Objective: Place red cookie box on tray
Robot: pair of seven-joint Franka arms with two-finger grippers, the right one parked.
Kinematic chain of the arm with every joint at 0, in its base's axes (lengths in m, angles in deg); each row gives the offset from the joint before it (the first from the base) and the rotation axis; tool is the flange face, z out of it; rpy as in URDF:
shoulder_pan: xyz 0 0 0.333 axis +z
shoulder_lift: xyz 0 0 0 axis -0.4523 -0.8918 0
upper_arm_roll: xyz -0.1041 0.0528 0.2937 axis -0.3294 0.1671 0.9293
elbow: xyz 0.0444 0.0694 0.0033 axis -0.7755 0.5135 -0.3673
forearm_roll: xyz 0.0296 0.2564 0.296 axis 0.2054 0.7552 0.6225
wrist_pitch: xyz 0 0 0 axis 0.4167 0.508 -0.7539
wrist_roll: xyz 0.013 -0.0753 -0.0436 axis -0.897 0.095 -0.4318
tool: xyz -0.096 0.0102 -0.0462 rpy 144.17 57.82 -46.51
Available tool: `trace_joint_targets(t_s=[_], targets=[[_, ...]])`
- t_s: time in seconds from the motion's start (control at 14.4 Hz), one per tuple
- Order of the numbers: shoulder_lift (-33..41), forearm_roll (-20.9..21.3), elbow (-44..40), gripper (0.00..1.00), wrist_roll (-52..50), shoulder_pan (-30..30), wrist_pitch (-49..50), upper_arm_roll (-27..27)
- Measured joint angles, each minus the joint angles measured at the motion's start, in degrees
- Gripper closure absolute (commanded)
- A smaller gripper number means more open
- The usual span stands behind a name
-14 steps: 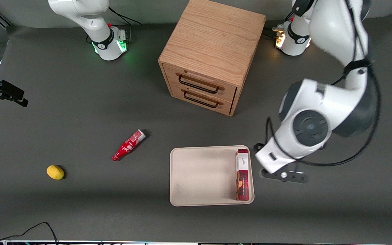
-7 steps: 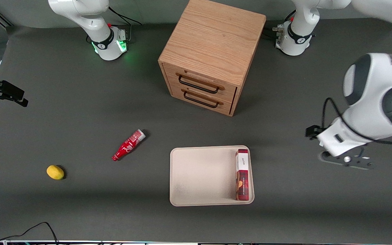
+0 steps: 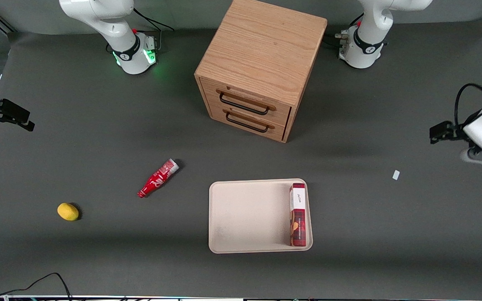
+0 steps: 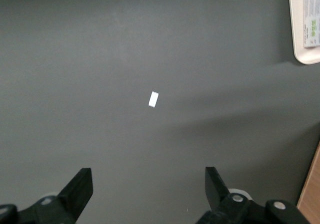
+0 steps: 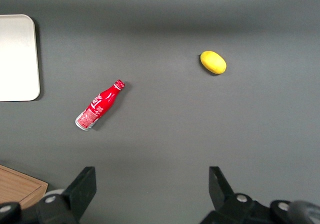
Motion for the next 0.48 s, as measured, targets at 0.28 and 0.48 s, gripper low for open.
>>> trace_joint_targets(t_s=[0.28, 0.48], targets=[[2.00, -2.01, 0.69, 0.00, 2.11, -0.72, 1.07, 1.98], [2.03, -2.15, 0.64, 0.00, 2.11, -2.06, 1.29, 2.89]])
